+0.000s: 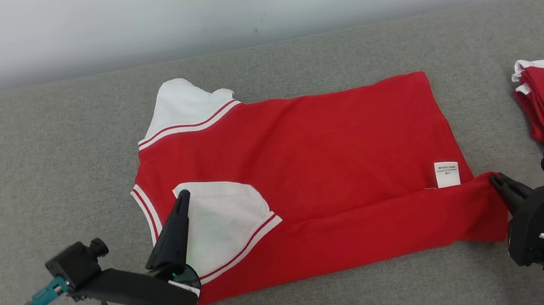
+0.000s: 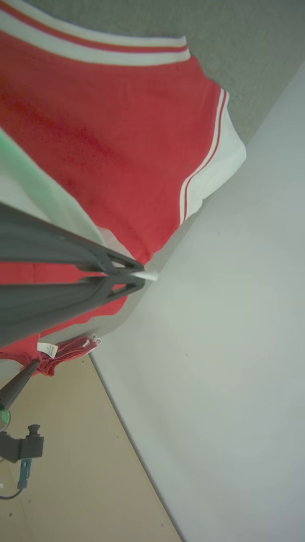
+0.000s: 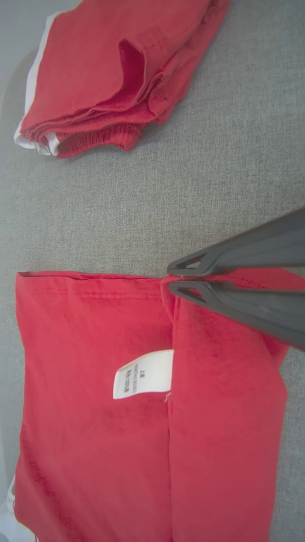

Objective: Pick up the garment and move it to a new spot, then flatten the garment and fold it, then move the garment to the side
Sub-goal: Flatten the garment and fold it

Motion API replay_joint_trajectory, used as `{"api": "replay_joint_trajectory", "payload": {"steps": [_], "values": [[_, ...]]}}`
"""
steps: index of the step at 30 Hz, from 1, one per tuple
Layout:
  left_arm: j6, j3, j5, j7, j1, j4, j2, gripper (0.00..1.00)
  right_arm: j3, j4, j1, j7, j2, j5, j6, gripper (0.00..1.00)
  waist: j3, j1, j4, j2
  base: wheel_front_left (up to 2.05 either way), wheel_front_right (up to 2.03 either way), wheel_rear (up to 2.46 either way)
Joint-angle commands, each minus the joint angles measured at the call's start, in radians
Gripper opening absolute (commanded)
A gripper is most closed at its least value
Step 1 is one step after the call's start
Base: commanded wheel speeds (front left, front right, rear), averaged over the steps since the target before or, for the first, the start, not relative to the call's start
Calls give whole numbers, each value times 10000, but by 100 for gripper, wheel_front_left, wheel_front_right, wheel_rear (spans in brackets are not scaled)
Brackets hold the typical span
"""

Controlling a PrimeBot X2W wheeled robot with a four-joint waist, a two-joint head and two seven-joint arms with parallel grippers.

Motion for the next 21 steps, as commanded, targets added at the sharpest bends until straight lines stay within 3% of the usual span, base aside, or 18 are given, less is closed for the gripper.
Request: {"api": "replay_joint_trajectory", "payload": {"steps": [1,10,11,12,13,14,15,16,17,21], "values": [[-17,-69,237,-35,-245,236,110,0,21,76,-63,-16,-23,-87,-18,0,18,-1,2,-1,0,0,0],[51,-397,1083,-288,-1148,1815,-16,0,345,536,-592,-202,61,-176,-19,0,70,-1,-17,-1,0,0,0],[79,-450,1238,-344,-1215,1925,-2,0,363,605,-626,-192,34,-256,-19,8,64,-1,-2,-1,0,0,0],[79,-450,1238,-344,-1215,1925,-2,0,363,605,-626,-192,34,-256,-19,8,64,-1,-2,-1,0,0,0],[138,-478,1293,-372,-1255,2060,-54,0,317,734,-613,-154,41,-241,-19,98,50,-1,22,-1,0,0,0],[250,-484,1445,-457,-1339,2220,-61,0,251,817,-603,-159,80,-293,-19,100,31,-1,47,-1,0,0,0],[391,-503,1759,-585,-1468,2350,-3,27,205,876,-596,-178,124,-325,-19,100,8,-1,69,-1,0,0,0],[553,-525,1939,-672,-1527,2508,-33,82,173,921,-583,-198,154,-340,-19,100,-28,-1,93,-1,0,0,0],[717,-570,2216,-752,-1576,2667,-27,100,127,950,-564,-235,169,-351,-19,100,-71,-1,107,-1,0,0,0],[1199,-779,3243,-951,-1524,2948,183,100,-153,839,-313,-217,188,-332,-19,100,-352,-1,164,-1,0,0,0]]}}
